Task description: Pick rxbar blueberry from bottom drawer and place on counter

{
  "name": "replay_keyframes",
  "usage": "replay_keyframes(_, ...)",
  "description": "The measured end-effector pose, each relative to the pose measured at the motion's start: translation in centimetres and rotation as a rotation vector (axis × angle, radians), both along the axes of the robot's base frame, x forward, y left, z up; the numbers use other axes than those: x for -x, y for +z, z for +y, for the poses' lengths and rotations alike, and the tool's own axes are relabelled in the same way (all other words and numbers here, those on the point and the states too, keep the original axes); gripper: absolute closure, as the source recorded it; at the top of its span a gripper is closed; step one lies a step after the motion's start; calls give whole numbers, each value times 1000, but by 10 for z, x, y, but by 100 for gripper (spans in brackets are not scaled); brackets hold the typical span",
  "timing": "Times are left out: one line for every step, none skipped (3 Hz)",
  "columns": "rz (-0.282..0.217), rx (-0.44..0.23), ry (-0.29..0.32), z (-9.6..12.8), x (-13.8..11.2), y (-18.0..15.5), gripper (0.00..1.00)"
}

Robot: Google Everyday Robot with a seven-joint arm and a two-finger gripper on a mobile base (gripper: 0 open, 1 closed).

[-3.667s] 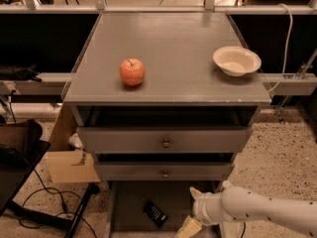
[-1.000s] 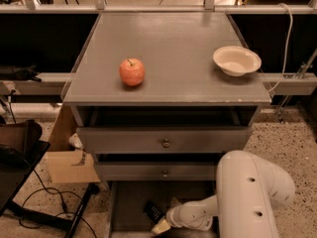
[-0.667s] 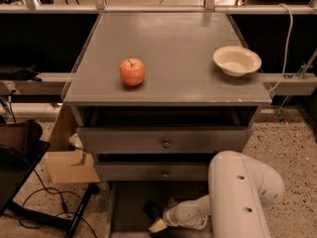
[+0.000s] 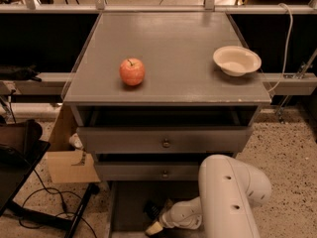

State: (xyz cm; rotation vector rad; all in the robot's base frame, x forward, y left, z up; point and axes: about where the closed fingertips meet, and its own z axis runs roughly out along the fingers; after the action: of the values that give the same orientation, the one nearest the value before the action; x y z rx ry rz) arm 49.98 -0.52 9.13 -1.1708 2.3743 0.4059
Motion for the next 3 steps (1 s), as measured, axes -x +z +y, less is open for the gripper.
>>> replay_keyframes(1, 0, 0, 0, 1, 1, 15)
replay_keyframes(1, 0, 0, 0, 1, 1, 38)
replay_keyframes(1, 0, 0, 0, 1, 1, 69)
